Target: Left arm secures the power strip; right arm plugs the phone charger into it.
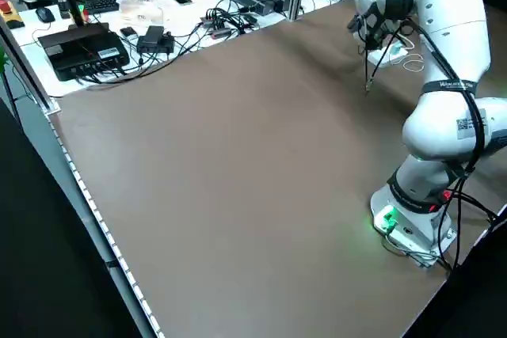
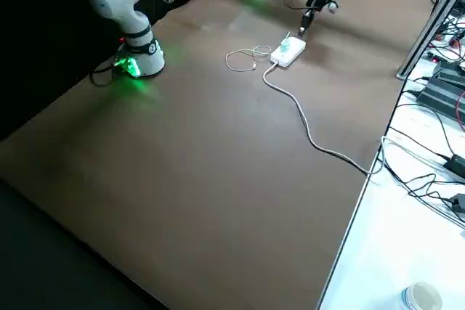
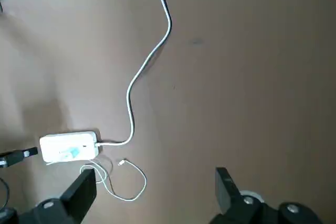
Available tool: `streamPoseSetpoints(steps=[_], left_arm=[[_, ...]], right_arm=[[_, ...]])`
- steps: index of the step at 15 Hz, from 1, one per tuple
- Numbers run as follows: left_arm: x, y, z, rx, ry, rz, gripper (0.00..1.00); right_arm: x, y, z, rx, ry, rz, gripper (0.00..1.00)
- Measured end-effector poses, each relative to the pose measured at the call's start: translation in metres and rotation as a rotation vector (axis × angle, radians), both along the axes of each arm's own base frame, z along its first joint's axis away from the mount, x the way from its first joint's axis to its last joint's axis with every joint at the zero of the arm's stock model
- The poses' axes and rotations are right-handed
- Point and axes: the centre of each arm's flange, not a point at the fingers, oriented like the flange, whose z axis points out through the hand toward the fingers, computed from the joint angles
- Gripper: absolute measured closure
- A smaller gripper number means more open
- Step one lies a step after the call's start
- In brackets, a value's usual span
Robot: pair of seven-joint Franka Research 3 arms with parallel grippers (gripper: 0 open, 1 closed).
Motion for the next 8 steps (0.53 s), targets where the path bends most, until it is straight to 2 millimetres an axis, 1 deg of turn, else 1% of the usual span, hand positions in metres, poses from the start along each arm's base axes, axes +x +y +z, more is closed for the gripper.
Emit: streamPoseSetpoints(steps=[2, 4, 5, 8], left_arm=[[0.017, 0.011, 0.021, 0.037, 0.010, -0.028, 0.99], [0.029, 0.026, 0.036, 0.075, 0.008, -0.050, 0.99], [0.034, 0.035, 0.042, 0.094, 0.006, -0.060, 0.99], [0.047, 0.056, 0.063, 0.146, -0.016, -0.085, 0.99]], right_arm=[[0.002, 0.001, -0.007, 0.002, -0.025, -0.010, 0.00], [-0.001, 0.000, -0.013, 0.004, -0.052, -0.014, 0.00], [-0.005, 0.001, -0.011, 0.006, -0.058, -0.009, 0.00], [-0.015, 0.007, 0.001, -0.003, -0.081, 0.005, 0.00]])
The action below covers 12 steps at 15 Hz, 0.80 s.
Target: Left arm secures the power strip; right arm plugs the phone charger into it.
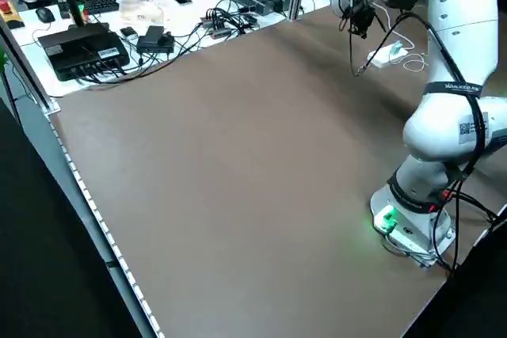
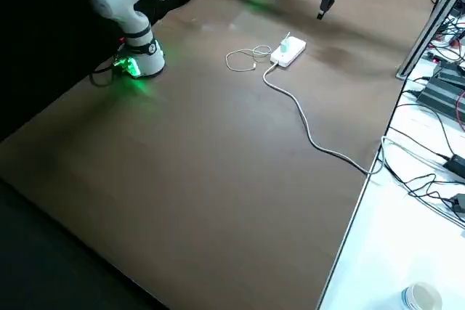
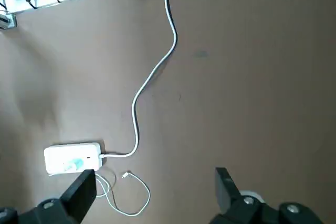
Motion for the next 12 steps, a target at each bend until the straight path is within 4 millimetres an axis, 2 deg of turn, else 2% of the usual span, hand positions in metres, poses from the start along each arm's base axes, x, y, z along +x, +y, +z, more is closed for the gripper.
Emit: streamPoseSetpoints(steps=[2, 4, 5, 7, 10, 12], left_arm=[[0.011, 0.020, 0.019, 0.056, -0.031, -0.019, 0.99], [0.022, 0.044, 0.041, 0.118, -0.067, -0.034, 0.99], [0.033, 0.067, 0.064, 0.169, -0.103, -0.033, 0.99], [0.044, 0.092, 0.087, 0.207, -0.138, -0.011, 0.99], [0.056, 0.140, 0.127, 0.323, -0.183, -0.006, 0.99], [0.055, 0.170, 0.158, 0.427, -0.197, -0.010, 0.99]], right_arm=[[-0.002, -0.001, 0.001, -0.009, 0.000, 0.009, 0.00], [-0.002, 0.001, -0.006, -0.054, 0.016, 0.045, 0.00], [-0.002, 0.017, -0.019, -0.120, 0.039, 0.109, 0.00], [-0.001, 0.029, -0.026, -0.150, 0.043, 0.190, 0.00], [0.000, 0.029, -0.028, -0.156, 0.039, 0.238, 0.00], [0.000, 0.029, -0.030, -0.121, 0.041, 0.210, 0.00]])
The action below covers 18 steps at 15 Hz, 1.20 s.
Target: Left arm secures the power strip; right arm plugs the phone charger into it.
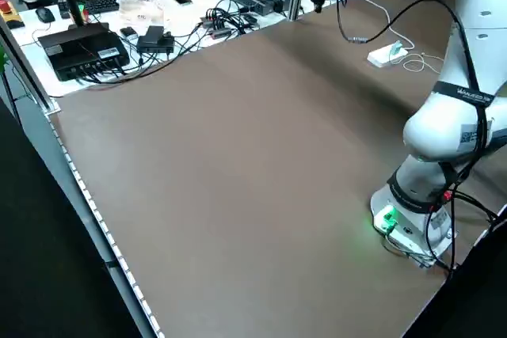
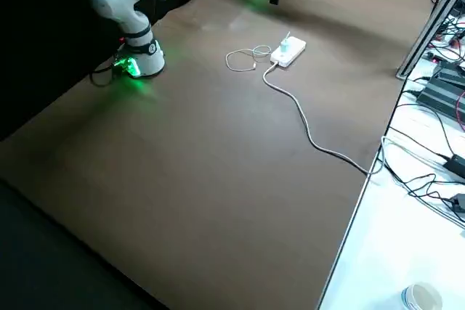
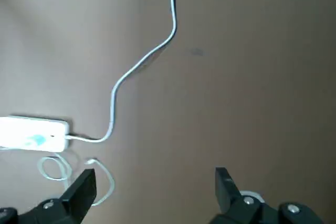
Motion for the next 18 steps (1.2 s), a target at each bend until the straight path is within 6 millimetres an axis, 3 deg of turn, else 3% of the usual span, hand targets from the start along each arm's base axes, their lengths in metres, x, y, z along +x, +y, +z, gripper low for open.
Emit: streamPoseSetpoints(steps=[4, 8, 12, 15, 16, 18], left_arm=[[0.002, 0.047, 0.041, 0.099, -0.039, 0.083, 0.99], [0.006, 0.116, 0.095, 0.083, -0.105, 0.171, 0.99], [-0.011, 0.176, 0.145, 0.093, -0.111, 0.169, 0.99], [-0.029, 0.198, 0.172, 0.099, -0.091, 0.177, 0.99], [-0.043, 0.201, 0.196, 0.082, -0.099, 0.185, 0.99], [-0.053, 0.201, 0.216, 0.049, -0.103, 0.192, 0.99]], right_arm=[[0.000, -0.002, -0.002, 0.050, 0.003, -0.075, 0.00], [0.002, -0.002, -0.001, 0.052, -0.011, -0.078, 0.00], [0.004, -0.003, 0.002, 0.050, -0.038, -0.057, 0.00], [0.005, -0.006, 0.001, 0.048, -0.038, -0.043, 0.00], [0.006, -0.006, -0.001, 0.048, -0.034, -0.041, 0.00], [0.006, -0.005, -0.002, 0.047, -0.033, -0.038, 0.00]])
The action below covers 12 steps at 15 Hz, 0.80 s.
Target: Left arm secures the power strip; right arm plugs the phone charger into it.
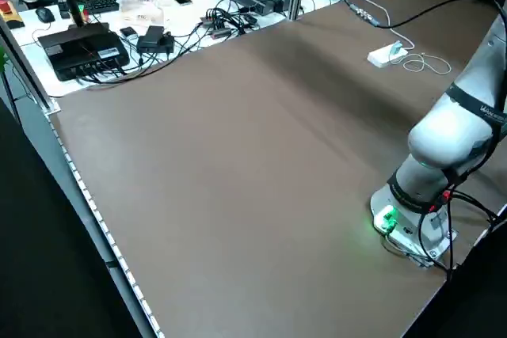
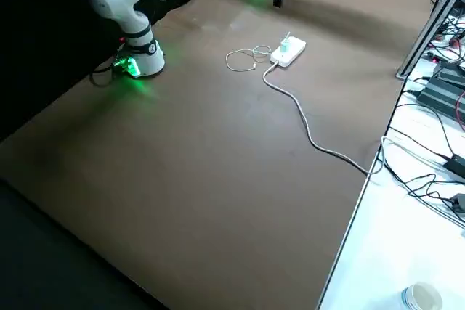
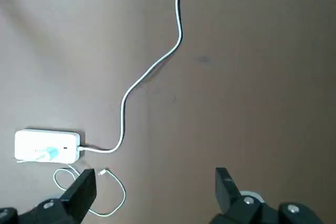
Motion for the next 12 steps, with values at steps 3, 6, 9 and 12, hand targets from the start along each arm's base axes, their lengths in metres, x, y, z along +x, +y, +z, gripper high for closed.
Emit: streamPoseSetpoints(steps=[3, 6, 9, 12], left_arm=[[-0.004, -0.007, 0.005, -0.031, -0.002, 0.003, 0.94], [-0.009, -0.013, 0.006, -0.031, 0.022, 0.004, 0.70], [-0.016, -0.027, 0.008, -0.031, 0.037, -0.012, 0.40], [-0.021, -0.030, 0.011, -0.030, 0.045, -0.019, 0.13]], right_arm=[[0.000, 0.001, 0.004, 0.001, -0.012, 0.003, 0.00], [0.000, 0.003, 0.004, 0.001, -0.012, 0.006, 0.00], [0.000, 0.003, 0.004, 0.000, -0.012, 0.008, 0.00], [0.000, 0.003, 0.004, 0.000, -0.012, 0.008, 0.00]])
